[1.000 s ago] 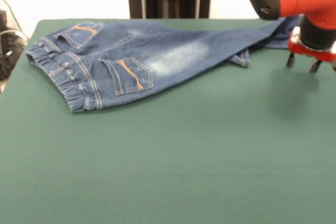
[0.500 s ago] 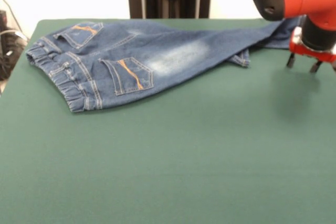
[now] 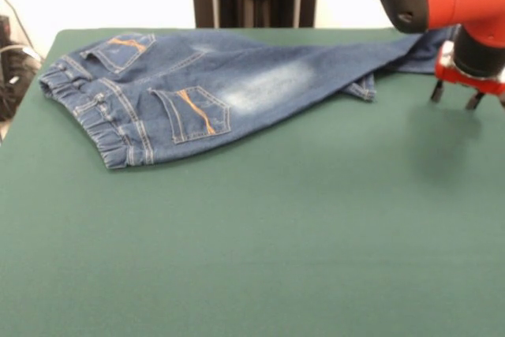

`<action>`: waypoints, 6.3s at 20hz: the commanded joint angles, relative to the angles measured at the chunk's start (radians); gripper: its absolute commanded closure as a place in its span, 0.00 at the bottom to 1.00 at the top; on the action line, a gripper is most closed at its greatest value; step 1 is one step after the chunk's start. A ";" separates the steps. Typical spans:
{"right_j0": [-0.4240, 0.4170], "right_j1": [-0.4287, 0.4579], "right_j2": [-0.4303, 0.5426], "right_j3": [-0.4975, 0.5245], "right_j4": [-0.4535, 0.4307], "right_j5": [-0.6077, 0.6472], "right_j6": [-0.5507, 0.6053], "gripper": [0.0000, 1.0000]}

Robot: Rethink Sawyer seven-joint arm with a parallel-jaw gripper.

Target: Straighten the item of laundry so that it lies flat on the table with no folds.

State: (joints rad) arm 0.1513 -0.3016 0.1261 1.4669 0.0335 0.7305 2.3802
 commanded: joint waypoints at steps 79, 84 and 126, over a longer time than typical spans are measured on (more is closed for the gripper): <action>-0.203 -0.017 0.024 0.371 -0.165 0.175 -0.033 0.00; -0.200 0.108 -0.033 0.235 -0.270 0.048 -0.038 0.00; -0.411 -0.558 0.019 0.630 -0.326 -0.153 -0.088 0.00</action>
State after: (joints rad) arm -0.2396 -0.8351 0.0092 2.0726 -0.3124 0.5624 2.3804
